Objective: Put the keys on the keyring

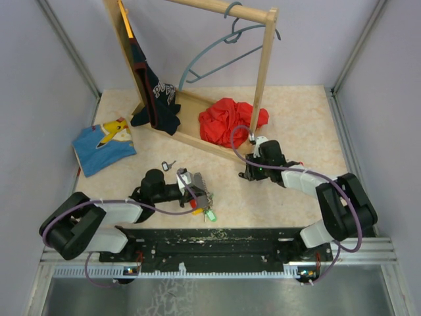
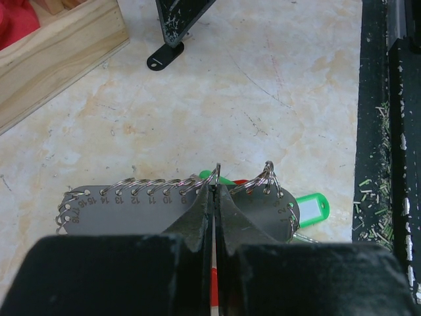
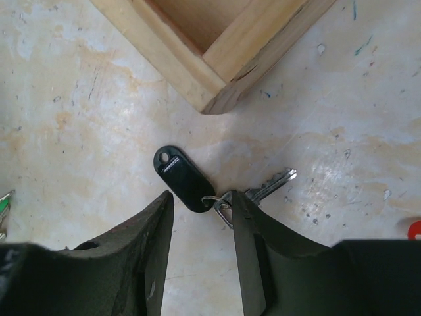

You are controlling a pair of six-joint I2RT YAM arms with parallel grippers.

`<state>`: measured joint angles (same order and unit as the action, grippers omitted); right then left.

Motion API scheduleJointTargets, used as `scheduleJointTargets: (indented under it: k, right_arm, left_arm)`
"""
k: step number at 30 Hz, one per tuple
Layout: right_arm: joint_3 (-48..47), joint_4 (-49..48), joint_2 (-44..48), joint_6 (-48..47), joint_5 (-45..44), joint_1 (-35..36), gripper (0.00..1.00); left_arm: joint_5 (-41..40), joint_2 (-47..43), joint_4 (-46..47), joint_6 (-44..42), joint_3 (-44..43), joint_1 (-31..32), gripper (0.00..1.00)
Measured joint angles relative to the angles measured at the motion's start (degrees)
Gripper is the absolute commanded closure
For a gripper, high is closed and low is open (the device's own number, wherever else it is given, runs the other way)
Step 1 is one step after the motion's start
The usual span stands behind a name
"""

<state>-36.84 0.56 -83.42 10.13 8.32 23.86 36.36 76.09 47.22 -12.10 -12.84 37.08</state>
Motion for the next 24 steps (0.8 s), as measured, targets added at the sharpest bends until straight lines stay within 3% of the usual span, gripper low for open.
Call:
scheduleJointTargets:
  k: [6,14,24]
  right_arm:
    - [0.0,2.4,0.4,0.8,2.5,0.8,0.60]
    - [0.0,4.5,0.9,2.7,5.0,4.2,0.70]
    - [-2.2,10.4,0.9,2.6,7.2,8.4,0.73]
  left_arm:
    - [0.3,0.1,-0.1,0.0,-0.3,0.0,1.00]
    - [0.4,0.1,-0.2,0.0,-0.4,0.0,1.00]
    - [0.7,0.2,-1.0,0.0,-0.5,0.0,1.00]
